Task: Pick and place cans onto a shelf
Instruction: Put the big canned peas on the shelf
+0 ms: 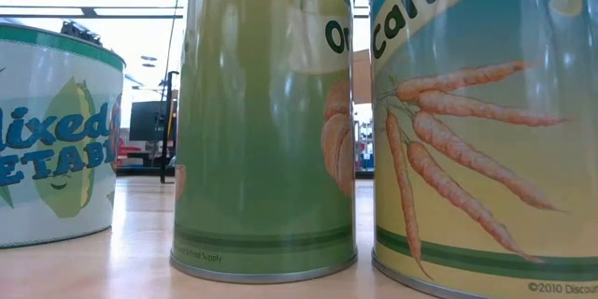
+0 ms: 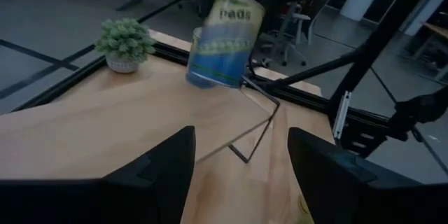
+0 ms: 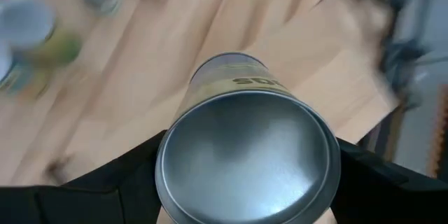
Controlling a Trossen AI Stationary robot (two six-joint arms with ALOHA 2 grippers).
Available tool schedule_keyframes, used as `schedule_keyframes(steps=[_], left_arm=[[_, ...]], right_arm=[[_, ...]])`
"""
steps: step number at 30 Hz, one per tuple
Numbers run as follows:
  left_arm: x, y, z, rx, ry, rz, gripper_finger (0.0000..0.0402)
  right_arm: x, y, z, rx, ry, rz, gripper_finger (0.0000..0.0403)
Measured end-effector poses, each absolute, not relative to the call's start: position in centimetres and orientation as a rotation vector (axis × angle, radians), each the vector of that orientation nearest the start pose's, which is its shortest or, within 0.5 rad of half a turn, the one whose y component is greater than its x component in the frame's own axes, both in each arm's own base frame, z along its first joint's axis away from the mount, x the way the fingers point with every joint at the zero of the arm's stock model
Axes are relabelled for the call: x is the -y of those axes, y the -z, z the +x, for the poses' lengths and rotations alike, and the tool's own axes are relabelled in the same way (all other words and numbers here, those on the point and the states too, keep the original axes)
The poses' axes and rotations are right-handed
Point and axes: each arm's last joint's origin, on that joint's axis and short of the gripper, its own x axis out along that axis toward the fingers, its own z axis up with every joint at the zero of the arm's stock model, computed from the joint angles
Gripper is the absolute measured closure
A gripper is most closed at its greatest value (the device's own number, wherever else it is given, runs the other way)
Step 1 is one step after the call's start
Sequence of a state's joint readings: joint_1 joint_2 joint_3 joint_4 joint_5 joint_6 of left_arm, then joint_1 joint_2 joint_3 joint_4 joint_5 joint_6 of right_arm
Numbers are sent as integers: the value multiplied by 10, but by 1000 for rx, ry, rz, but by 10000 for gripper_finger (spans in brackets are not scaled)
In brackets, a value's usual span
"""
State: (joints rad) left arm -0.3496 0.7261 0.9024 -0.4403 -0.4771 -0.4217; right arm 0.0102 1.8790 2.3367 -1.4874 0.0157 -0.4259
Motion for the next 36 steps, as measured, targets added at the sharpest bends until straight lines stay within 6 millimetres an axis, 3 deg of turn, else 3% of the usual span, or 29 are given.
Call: schedule_keyframes(steps=[9, 14, 21, 36], left_arm=[[36, -357, 139, -200, -202, -270, 166], [36, -357, 139, -197, -203, -272, 166], [36, -358, 140, -195, -203, -273, 166], [36, -358, 140, -187, -200, -277, 166]], right_arm=[[-15, -421, 341, -1098, -321, -425, 84], [-26, -406, 341, -1186, -301, -350, 84], [-46, -406, 338, -1185, -331, -389, 83], [-48, -363, 345, -1356, -362, -411, 80]])
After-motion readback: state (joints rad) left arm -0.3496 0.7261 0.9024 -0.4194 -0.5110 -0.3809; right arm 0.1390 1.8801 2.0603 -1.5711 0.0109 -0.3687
